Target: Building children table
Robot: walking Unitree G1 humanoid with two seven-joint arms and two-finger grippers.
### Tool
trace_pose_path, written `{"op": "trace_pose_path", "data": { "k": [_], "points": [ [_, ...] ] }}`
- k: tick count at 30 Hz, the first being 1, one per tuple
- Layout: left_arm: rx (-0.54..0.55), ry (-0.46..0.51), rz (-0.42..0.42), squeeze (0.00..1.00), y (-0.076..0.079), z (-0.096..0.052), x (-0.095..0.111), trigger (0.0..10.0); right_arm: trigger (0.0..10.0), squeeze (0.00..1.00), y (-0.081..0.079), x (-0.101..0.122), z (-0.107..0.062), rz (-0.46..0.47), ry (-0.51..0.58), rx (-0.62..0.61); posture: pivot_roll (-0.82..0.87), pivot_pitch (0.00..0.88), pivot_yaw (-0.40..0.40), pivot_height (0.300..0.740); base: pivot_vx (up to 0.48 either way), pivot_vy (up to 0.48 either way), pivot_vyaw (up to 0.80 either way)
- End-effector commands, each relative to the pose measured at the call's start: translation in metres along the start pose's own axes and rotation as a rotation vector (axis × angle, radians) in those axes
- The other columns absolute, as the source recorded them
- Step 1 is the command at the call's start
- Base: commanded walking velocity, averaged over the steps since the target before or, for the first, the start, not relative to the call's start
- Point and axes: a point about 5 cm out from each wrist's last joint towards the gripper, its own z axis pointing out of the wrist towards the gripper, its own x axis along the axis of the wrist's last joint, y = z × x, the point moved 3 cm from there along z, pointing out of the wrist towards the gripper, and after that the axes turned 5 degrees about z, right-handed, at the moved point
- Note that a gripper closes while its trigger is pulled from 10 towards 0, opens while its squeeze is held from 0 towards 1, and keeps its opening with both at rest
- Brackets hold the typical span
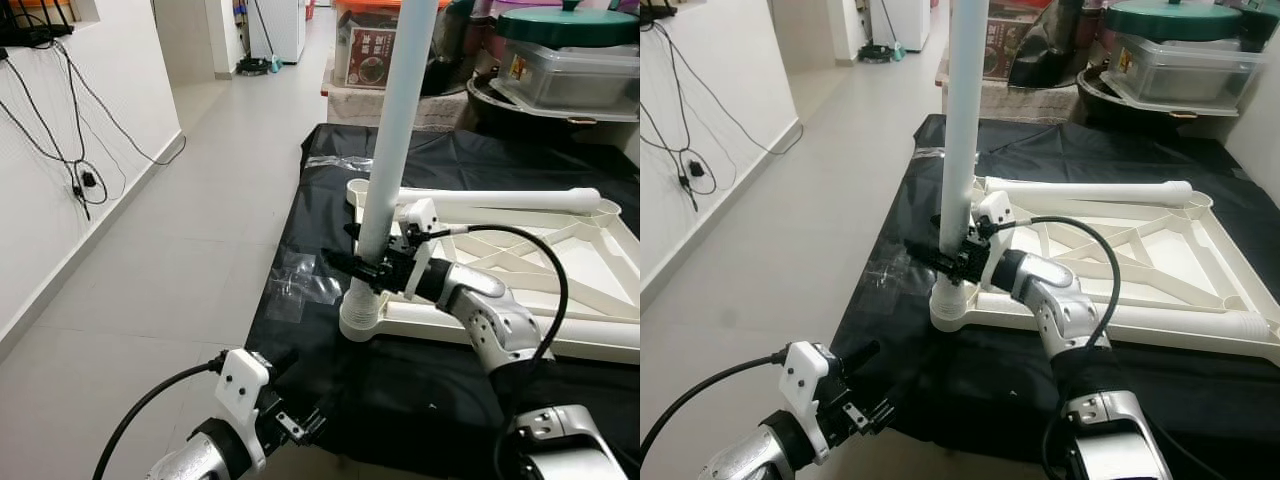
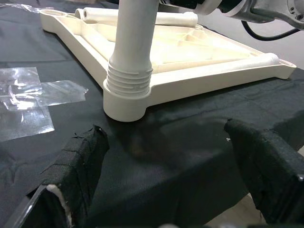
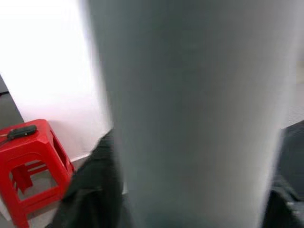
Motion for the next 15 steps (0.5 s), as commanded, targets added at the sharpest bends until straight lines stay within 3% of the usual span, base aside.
{"op": "trace_pose_path", "data": {
  "k": [1,15],
  "points": [
    [-0.007,-0.006,0.002,0.0,0.002,-0.001,-0.0011,10.0,0.0,0.0,0.0005,0.0022,0.0001,-0.007,0.015,0.002,0.07,0.075,-0.055,0.74,0.0,0.0,0.0],
    [-0.006,-0.014,0.004,0.0,0.0018,-0.0006,-0.0019,10.0,0.0,0.0,-0.0063,-0.0057,-0.0015,-0.012,0.017,0.011,0.07,0.086,-0.052,0.74,0.0,0.0,0.0]
  ]
}}
